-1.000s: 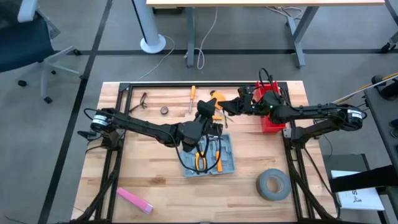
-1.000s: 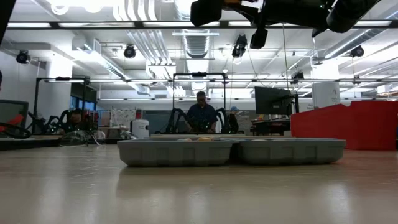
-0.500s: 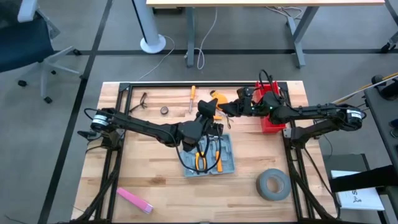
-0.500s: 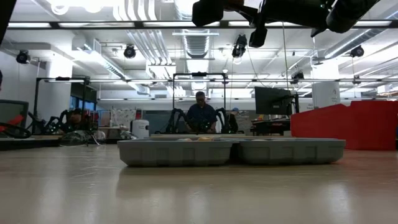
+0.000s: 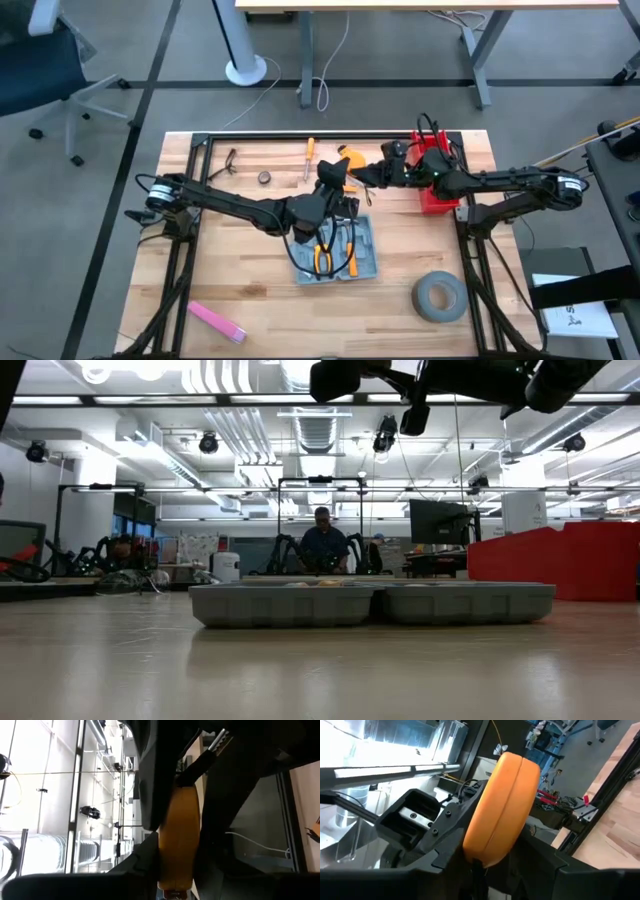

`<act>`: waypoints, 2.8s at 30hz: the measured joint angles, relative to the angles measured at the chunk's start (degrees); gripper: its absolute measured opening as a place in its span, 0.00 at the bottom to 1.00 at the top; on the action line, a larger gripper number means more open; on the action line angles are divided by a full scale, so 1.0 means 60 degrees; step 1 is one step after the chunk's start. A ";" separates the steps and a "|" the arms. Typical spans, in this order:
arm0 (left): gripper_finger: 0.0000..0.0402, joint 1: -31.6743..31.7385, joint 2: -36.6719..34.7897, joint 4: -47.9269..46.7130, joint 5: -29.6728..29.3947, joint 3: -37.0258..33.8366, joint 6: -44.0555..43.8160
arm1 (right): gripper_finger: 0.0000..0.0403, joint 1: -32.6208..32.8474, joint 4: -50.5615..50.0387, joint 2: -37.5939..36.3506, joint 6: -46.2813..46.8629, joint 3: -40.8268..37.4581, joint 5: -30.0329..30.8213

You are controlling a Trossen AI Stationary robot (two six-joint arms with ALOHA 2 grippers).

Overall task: Prefit tool cases
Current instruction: Put the yellow measuring tape into the gray pre-fit tool case

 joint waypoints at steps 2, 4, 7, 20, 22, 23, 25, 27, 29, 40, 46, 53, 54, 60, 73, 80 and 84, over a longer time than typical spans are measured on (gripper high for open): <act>0.20 -0.0050 0.0000 0.0005 -0.0004 0.0000 -0.0041 | 0.38 -0.0003 -0.0015 -0.0046 -0.0134 -0.0010 -0.0152; 0.20 -0.0107 -0.0007 0.0007 -0.0012 -0.0005 -0.0110 | 0.39 -0.0004 -0.0017 -0.0095 -0.0258 -0.0043 -0.0216; 0.20 -0.0202 -0.0011 -0.0126 -0.0211 -0.0024 -0.0386 | 0.41 -0.0040 -0.0004 -0.0252 -0.0509 -0.0148 -0.0228; 0.20 -0.0437 -0.0011 -0.1849 -0.0568 -0.0047 -0.2639 | 0.42 -0.0327 0.0049 -0.1111 -0.0577 -0.1210 -0.0124; 0.20 -0.0536 -0.0011 -0.1975 -0.0567 -0.0047 -0.3042 | 0.42 -0.0411 0.0019 -0.1298 -0.0575 -0.1457 -0.0120; 0.20 -0.0589 -0.0011 -0.2023 -0.0566 -0.0047 -0.3257 | 0.43 -0.0464 0.0018 -0.1395 -0.0577 -0.1582 -0.0119; 0.20 -0.0712 -0.0011 -0.2220 -0.0570 -0.0047 -0.3836 | 0.43 -0.0573 0.0027 -0.1588 -0.0584 -0.1808 -0.0112; 0.20 -0.0853 -0.0011 -0.2525 -0.0572 -0.0047 -0.4580 | 0.43 -0.0679 0.0012 -0.1830 -0.0579 -0.2076 -0.0113; 0.20 -0.1006 -0.0011 -0.2922 -0.0576 -0.0047 -0.5367 | 0.42 -0.0809 0.0018 -0.2109 -0.0590 -0.2335 -0.0113; 0.20 -0.1783 -0.0011 -0.4644 -0.0563 -0.0051 -1.0125 | 0.42 -0.1355 -0.0001 -0.3546 -0.0659 -0.4108 0.0009; 0.20 -0.1973 -0.0011 -0.5203 -0.0244 -0.0051 -1.2545 | 0.41 -0.1354 0.0007 -0.4116 -0.0764 -0.4782 0.0226; 0.20 -0.1973 -0.0011 -0.7067 0.0911 -0.0051 -1.6919 | 0.41 -0.1351 0.0024 -0.4690 -0.1570 -0.5038 0.0222; 0.20 -0.1974 -0.0011 -0.7344 0.1056 -0.0051 -1.7523 | 0.41 -0.1344 0.0031 -0.4770 -0.1727 -0.5057 0.0206; 0.20 -0.1988 -0.0012 -0.8622 0.2828 -0.0051 -2.0777 | 0.40 -0.1306 -0.0011 -0.5077 -0.2309 -0.5186 0.0037; 0.21 -0.1988 -0.0033 -1.0741 0.3697 -0.0063 -2.4597 | 0.35 -0.0843 -0.0056 -0.5053 -0.3221 -0.5235 -0.0422; 0.22 -0.1903 -0.0040 -1.0584 0.3854 -0.0134 -2.4773 | 0.33 -0.0816 -0.0523 -0.5049 -0.3576 -0.5235 -0.0381; 0.22 -0.1642 -0.0014 -0.9862 0.4187 -0.0178 -2.4388 | 0.32 -0.0816 -0.0514 -0.5049 -0.3633 -0.5235 -0.0372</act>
